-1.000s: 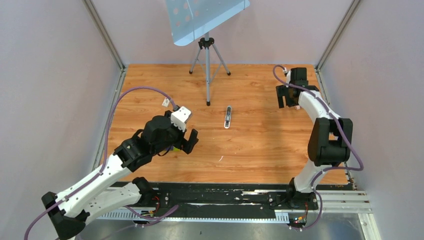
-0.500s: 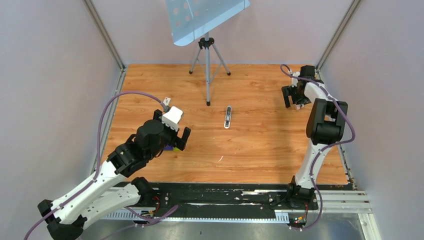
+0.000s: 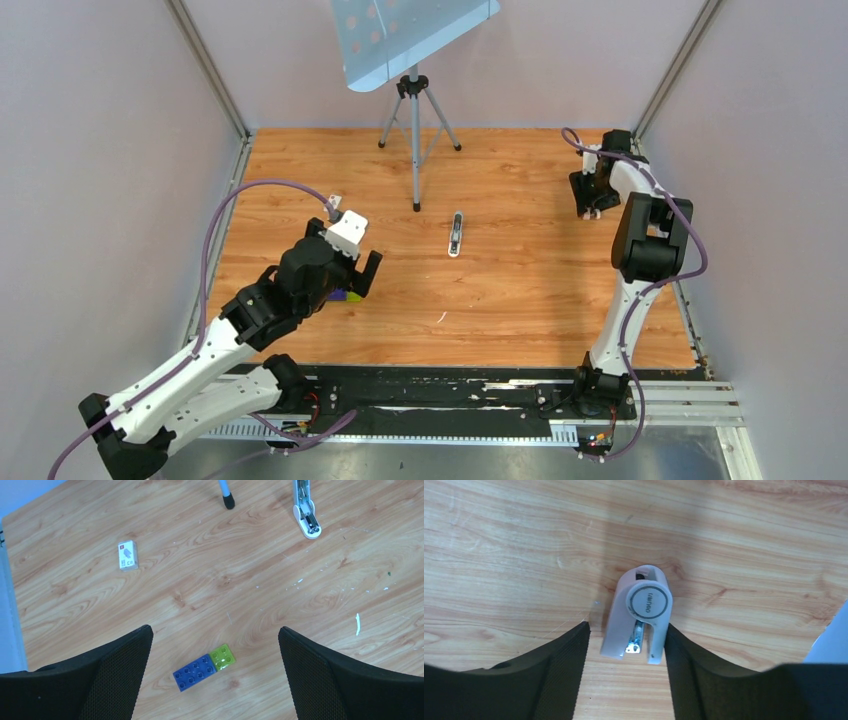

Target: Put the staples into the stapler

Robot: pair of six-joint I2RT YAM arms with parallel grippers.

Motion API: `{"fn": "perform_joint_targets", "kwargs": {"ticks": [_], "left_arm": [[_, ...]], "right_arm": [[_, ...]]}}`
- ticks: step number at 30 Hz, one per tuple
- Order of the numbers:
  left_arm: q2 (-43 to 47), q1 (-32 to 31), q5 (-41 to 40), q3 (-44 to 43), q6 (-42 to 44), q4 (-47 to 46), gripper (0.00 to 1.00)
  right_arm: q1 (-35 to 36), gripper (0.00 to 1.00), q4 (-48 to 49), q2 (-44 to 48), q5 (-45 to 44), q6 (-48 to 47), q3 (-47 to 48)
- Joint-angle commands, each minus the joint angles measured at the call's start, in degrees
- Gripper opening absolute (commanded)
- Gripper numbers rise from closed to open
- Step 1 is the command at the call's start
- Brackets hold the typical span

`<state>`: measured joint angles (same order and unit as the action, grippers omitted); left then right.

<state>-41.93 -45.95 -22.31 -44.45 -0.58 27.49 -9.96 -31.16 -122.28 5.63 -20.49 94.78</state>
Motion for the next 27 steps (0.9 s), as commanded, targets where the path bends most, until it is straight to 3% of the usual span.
{"fn": "perform_joint_targets", "kwargs": {"ticks": [1, 9, 18, 22, 27], "left_arm": [[0.8, -0.2, -1.3, -0.5, 0.0, -0.9, 0.97], [1.7, -0.1, -1.1, 0.1, -0.7, -2.1, 0.95], [2.2, -0.1, -1.5, 0.8, -4.3, -3.2, 0.93], [0.5, -0.1, -1.1, -1.5, -11.5, -2.1, 0.93], [-0.6, -0.1, 4.5, -1.3, -12.8, -6.5, 0.9]], "right_arm": [[-0.6, 0.55, -3.7, 0.3, 1.9, 1.8, 1.4], [0.4, 0.36, -4.2, 7.4, 3.5, 11.8, -3.0], [2.0, 0.35, -1.5, 19.8, 18.8, 25.4, -13.7], [4.9, 0.35, 3.4, 28.7, 24.3, 30.4, -22.6], [9.5, 0.35, 12.5, 37.9, 33.9, 39.2, -33.1]]}}
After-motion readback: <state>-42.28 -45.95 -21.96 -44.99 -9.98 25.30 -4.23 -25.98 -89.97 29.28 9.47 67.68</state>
